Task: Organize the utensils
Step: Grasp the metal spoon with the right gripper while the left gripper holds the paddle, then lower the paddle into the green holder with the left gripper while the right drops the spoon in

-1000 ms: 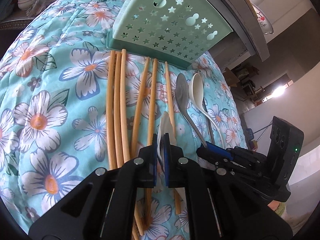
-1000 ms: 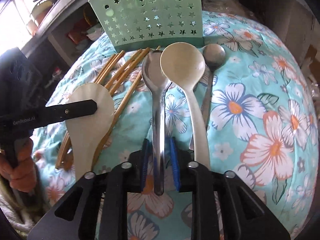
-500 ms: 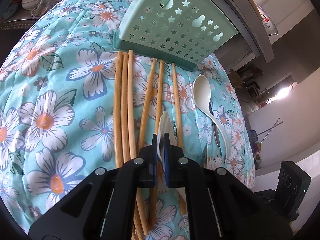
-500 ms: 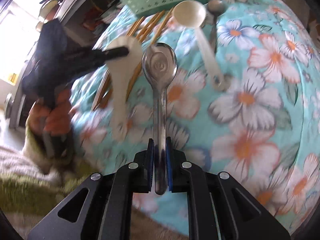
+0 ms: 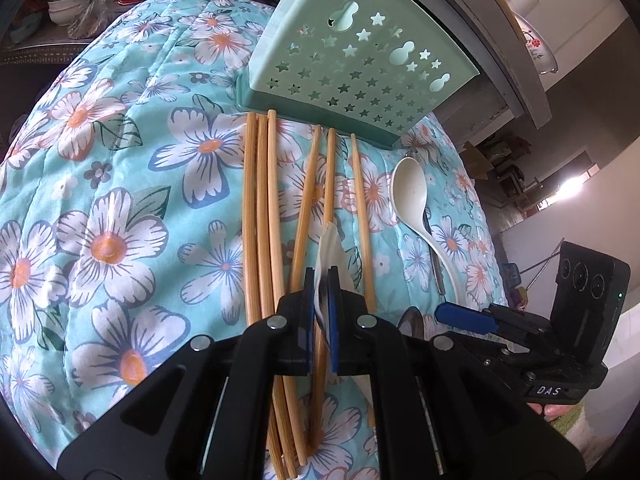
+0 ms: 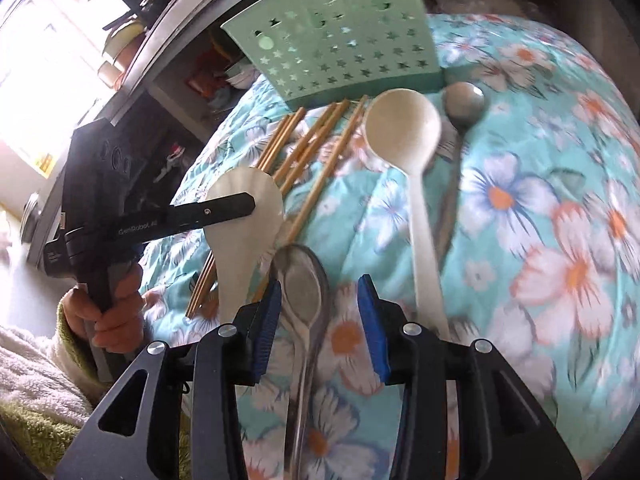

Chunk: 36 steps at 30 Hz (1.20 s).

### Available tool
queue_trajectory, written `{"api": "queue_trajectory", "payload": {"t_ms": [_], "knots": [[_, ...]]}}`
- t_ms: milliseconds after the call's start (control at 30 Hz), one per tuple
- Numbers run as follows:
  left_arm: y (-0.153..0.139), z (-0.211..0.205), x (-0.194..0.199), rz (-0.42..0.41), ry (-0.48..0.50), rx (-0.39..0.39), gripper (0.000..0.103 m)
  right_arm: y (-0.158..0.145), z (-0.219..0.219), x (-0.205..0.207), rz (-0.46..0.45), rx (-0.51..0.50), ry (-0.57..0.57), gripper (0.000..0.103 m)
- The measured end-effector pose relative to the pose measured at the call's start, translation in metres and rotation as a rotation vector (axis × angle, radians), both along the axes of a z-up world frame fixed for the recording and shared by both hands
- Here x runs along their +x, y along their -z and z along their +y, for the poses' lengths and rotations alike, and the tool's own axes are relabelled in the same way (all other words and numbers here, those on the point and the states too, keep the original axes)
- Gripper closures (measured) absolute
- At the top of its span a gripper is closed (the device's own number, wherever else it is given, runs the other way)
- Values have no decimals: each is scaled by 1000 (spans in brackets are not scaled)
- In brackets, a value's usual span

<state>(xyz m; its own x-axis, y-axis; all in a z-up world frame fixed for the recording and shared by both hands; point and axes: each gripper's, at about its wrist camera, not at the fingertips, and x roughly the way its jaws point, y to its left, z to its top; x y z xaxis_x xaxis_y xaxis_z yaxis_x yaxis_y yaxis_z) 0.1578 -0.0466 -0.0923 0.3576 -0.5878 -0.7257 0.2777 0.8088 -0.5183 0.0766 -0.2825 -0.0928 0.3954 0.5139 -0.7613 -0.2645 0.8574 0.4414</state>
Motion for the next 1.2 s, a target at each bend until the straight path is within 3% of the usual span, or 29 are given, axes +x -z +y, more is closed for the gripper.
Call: {"api": "queue_trajectory", "payload": {"t_ms": [133, 267, 367, 533, 733, 900, 1067, 1200], "knots": [[1, 0, 1, 4, 9, 0, 98, 11, 2, 21, 44, 46, -92, 67], [3, -1, 3, 9, 17, 6, 98, 18, 10, 30, 79, 63, -192, 83], [4, -2, 3, 14, 18, 10, 98, 23, 13, 34, 97, 48, -223, 94], [2, -2, 2, 5, 17, 18, 98, 14, 18, 27, 63, 4, -230, 99], [-13, 0, -5, -28, 28, 2, 99, -15, 12, 11, -41, -70, -156, 100], [-42, 6, -13, -86, 41, -21, 99, -47, -1, 7, -146, -137, -53, 100], [-87, 16, -9, -175, 36, -66, 99, -90, -19, 8, -289, -168, 50, 100], [-142, 22, 6, -324, 2, -73, 99, -133, -31, 15, -432, -177, 117, 100]]}}
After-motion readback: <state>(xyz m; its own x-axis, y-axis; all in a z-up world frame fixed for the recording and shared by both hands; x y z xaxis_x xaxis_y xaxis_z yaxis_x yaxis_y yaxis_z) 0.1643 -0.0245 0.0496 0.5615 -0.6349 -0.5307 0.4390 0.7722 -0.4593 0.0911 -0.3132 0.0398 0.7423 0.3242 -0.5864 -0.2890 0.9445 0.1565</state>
